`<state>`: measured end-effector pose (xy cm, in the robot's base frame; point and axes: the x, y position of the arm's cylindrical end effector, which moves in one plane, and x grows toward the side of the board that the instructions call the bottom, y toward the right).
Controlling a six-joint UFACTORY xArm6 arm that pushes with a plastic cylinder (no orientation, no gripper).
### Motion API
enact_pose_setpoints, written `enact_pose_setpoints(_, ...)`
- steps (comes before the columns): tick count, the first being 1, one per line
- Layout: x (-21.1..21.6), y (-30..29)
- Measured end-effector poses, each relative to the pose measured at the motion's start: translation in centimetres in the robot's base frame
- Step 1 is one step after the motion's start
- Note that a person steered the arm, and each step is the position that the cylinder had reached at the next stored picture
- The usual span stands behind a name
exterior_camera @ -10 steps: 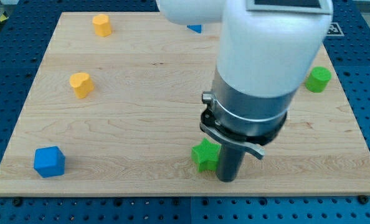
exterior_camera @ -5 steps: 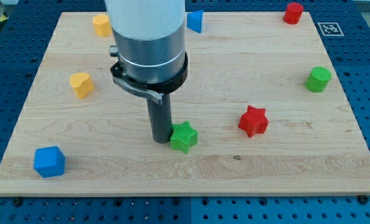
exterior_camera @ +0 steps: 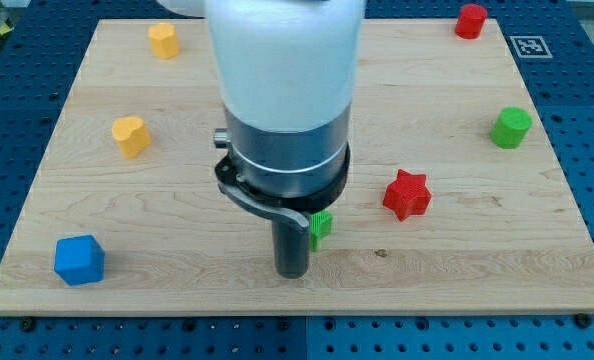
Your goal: Push the green star into the left of the red star
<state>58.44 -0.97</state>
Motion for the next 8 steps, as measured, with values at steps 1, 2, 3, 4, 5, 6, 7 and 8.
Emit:
enact_pose_setpoints(1,-0.6,-0.1)
enact_pose_setpoints(2,-1.3,0.4)
enact_pose_setpoints(3,-2.3,3.9)
enact_pose_setpoints(4,-2.3,5.4)
enact_pose_setpoints(5,-2.1,3.9)
enact_pose_setpoints(6,-1.7,-1.5)
enact_pose_setpoints(7,-2.8,-2.3)
enact_pose_setpoints(8,-4.2,-2.3)
